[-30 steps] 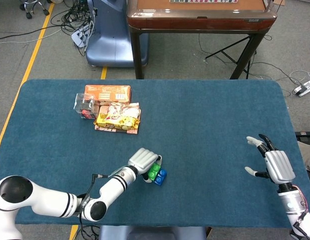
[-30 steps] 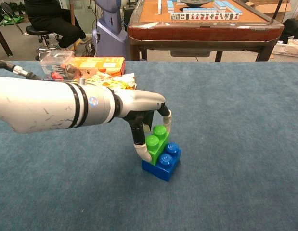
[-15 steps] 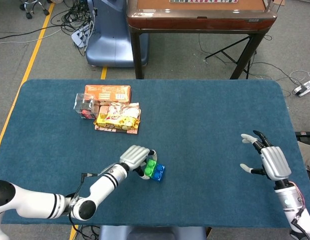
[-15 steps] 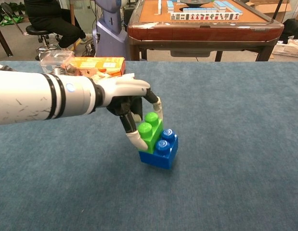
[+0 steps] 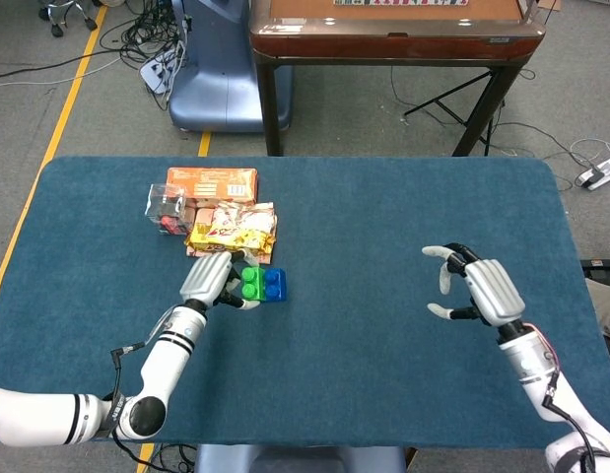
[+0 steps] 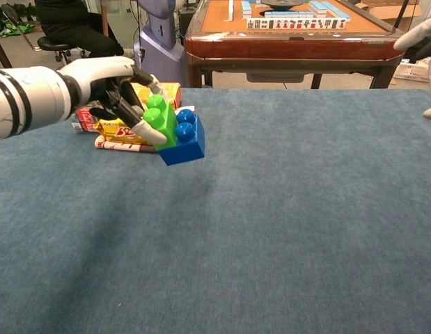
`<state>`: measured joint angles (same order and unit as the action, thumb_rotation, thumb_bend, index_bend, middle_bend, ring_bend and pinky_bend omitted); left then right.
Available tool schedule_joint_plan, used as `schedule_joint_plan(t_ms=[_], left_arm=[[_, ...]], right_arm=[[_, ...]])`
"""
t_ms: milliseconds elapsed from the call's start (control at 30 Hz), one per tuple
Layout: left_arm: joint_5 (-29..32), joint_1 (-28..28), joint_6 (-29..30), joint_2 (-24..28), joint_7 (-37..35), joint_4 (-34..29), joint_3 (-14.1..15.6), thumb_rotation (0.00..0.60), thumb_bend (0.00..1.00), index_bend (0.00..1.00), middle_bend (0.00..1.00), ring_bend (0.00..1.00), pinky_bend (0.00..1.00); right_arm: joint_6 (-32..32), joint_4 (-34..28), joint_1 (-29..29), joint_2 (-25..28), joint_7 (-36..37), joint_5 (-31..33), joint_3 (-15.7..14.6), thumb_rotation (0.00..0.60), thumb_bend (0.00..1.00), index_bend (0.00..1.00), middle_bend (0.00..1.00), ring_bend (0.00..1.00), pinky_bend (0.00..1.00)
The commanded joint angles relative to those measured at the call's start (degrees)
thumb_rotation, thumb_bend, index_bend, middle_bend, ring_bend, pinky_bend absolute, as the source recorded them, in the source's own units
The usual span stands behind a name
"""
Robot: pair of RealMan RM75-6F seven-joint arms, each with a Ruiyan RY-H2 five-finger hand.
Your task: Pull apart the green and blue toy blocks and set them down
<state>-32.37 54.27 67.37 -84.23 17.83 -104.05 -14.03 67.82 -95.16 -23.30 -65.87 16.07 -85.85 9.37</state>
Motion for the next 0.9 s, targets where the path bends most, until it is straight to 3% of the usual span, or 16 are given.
schedule_joint_plan(t_ms=[33,233,467,900], left_arm=[[0.3,-1.4,4.4,-0.5,0.6,-1.1,-1.6,0.6,0.16,0.64,1.0,0.95,1.0],[1.0,-3.9,6.0,-0.5,-3.5,-3.6,-6.0,0.6,0.17,0.63,1.0,0.95,1.0],[-2.0,-5.7,7.5,-0.3,-4.6,-6.3,-7.3,0.6,0.17,0.65,1.0,0.96,1.0],[-2.4,-6.4,7.1,-0.4,-3.9,-8.0,-9.3,0.6,0.17,0.65,1.0,0.97,1.0]], right_arm=[[-4.7,-3.0,-3.7,0.5,-1.6,4.2,2.7,0.6,0.0,0.27,0.93,1.0,1.0],[-14.5,-7.8,-10.9,1.5,-4.7,14.2,7.7,0.6,0.0,0.27,1.0,1.0,1.0],[-25.2,-9.3,-20.0,2.4,-7.1,27.4,12.1,0.6,0.0,0.19,1.0,1.0,1.0],[-35.1,-5.0,-32.0,-0.6,-8.2,38.6,12.9,0.6,0.0,0.04,1.0,1.0,1.0]])
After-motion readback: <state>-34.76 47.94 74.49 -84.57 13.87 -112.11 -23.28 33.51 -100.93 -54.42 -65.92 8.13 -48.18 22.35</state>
